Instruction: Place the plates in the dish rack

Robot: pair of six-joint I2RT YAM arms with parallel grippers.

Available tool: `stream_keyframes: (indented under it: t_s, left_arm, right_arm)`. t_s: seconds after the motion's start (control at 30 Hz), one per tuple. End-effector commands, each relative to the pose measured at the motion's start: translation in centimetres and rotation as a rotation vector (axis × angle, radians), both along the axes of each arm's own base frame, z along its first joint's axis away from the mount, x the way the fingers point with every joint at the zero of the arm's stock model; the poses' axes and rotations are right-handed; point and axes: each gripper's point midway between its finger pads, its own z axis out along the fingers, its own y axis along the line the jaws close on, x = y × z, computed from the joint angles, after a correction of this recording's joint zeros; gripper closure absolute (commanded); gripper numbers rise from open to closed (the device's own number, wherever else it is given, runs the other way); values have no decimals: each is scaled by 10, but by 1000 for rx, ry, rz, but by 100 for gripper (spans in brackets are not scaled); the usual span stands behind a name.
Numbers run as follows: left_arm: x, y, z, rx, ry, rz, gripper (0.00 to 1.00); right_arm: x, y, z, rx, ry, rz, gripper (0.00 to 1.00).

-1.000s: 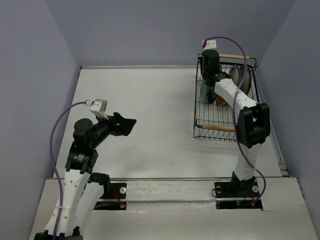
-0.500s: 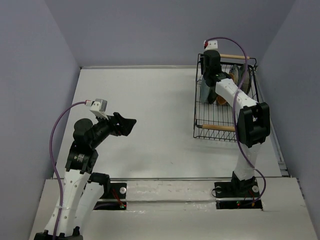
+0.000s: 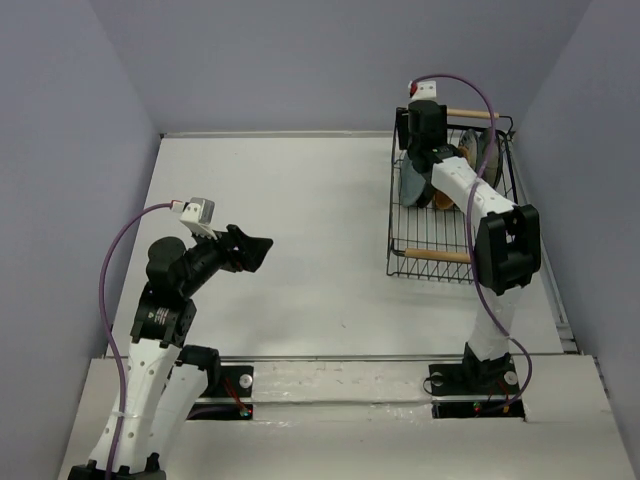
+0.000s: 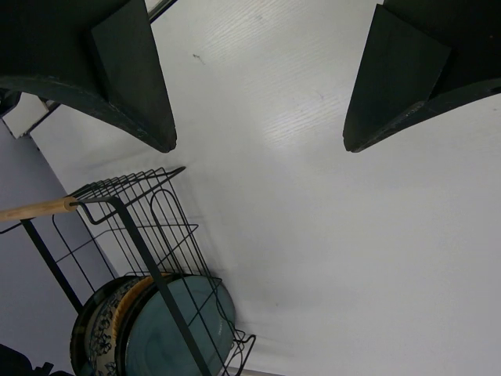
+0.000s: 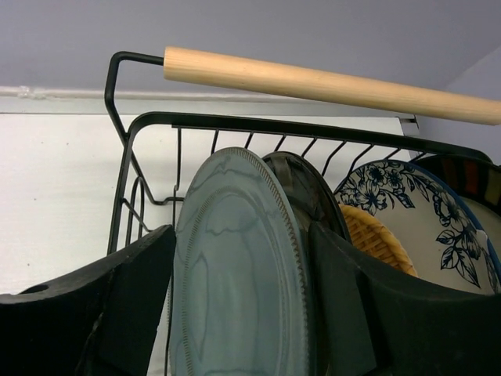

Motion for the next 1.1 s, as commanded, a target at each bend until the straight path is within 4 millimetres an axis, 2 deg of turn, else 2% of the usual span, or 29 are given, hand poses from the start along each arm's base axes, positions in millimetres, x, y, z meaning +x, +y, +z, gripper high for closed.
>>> stream_keyframes:
  t_s: [0.0,0.17,0.33,0.43,0.47,0.5,0.53,0.57,0.63,0.67,0.7,0.73,0.77,0.8,0.83,0.87,0.9,0.93,0.97,1.0,1.03,1.07]
  left_arm:
    - [2,-3,6,-7,-39,-18,1]
    - [1,-3,7,-7,-42,-16,1]
    - [1,-3,7,-7,-42,-16,1]
    - [2,-2,7,-7,-40,-15,1]
    - [2,-2,7,-7,-40,-12,1]
    - [2,-2,7,-7,-42,-12,1]
    - [2,-1,7,-6,-41,-10,1]
    - [3,-1,9,-5,-48,-9,1]
    - [2,0,12,-3,-56,-5,1]
    - [0,2,17,0,-77,2,1]
    - [-1,3,22,-1,-93,3,1]
    - [-3,3,26,-2,-108,3,1]
    - [-7,3,36,-9,-139,2,1]
    - [-9,3,42,-15,-154,-1,1]
    - [-11,2,47,-21,-163,-8,1]
    - [-16,1,63,-34,-193,-18,1]
    - [-19,0,72,-49,-210,-24,1]
    - [-23,-1,83,-59,-230,-33,1]
    - [-27,-1,93,-71,-250,-38,1]
    - [-34,-2,116,-86,-303,-46,1]
    - [-38,-1,129,-99,-328,-48,1]
    - [-43,0,142,-111,-358,-43,1]
  right_arm:
    - [-6,-10,53,0,-109,-29,23]
    - [-10,-8,78,15,-144,-10,16]
    - [-23,-2,111,84,-194,33,13]
    - [-34,9,127,156,-208,92,11]
    - [-43,14,144,190,-235,131,9]
    - [-51,25,146,251,-232,155,8]
    - [-67,37,167,300,-261,225,7]
    - [-77,43,175,334,-271,262,0]
    - [-98,61,176,409,-259,355,0]
    - [-123,77,197,446,-284,469,0]
    - [-136,82,202,486,-290,510,0]
    - [-149,92,190,522,-254,552,0]
    - [-178,91,211,559,-293,602,0]
    - [-192,92,218,609,-313,621,0]
    - [-204,92,203,629,-289,631,0]
    - [-237,89,226,671,-346,681,0]
    - [-252,87,231,688,-371,704,0]
    - [-267,85,235,703,-388,722,0]
    - [-280,84,227,717,-378,736,0]
    - [-296,83,231,745,-391,760,0]
    - [-327,74,248,757,-459,790,0]
    - [-338,71,243,764,-463,795,0]
